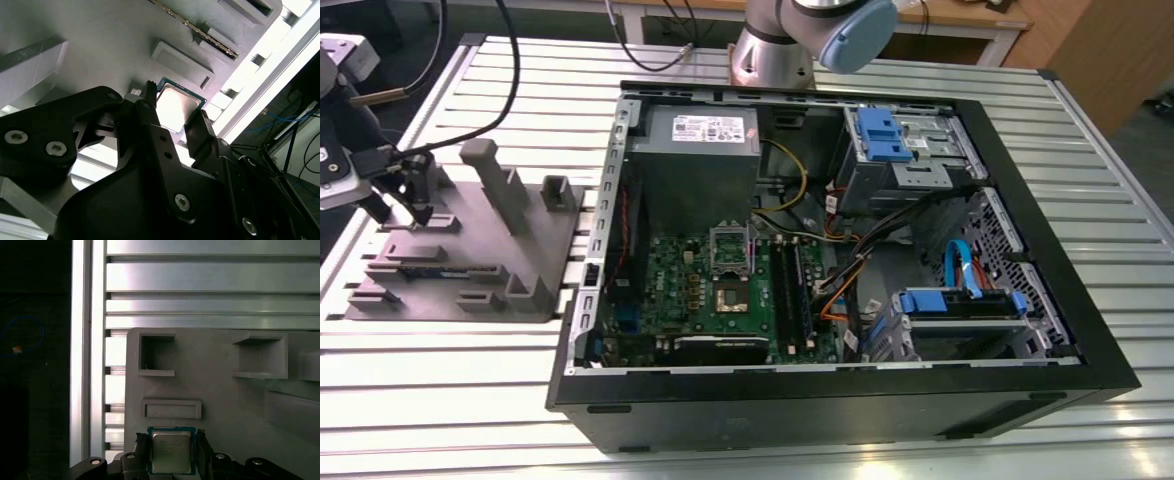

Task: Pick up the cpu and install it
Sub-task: 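Pick up the cpu and move it towards the insertion slot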

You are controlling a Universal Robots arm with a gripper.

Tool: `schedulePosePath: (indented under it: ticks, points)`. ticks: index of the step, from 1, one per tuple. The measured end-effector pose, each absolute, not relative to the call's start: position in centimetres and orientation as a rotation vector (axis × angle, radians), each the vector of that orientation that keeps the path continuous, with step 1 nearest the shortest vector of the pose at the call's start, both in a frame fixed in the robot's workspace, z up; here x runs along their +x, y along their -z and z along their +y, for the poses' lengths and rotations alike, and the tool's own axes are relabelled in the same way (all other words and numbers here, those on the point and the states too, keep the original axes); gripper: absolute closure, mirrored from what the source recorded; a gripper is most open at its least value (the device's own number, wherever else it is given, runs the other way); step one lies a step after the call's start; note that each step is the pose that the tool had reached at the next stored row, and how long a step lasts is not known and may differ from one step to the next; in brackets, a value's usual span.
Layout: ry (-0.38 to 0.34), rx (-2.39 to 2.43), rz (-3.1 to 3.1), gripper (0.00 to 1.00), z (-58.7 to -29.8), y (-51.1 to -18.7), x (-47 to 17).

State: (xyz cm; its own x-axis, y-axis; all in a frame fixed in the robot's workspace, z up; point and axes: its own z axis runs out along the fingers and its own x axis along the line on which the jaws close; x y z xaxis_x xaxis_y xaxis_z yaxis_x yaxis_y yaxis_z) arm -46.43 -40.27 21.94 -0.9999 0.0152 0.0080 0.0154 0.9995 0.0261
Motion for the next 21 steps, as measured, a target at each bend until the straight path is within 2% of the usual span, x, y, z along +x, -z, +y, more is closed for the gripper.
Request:
schedulePosePath:
  ticks: [21]
  points:
    - [0.041, -0.024, -3.134, 0.53, -40.27, -22.63, -46.43]
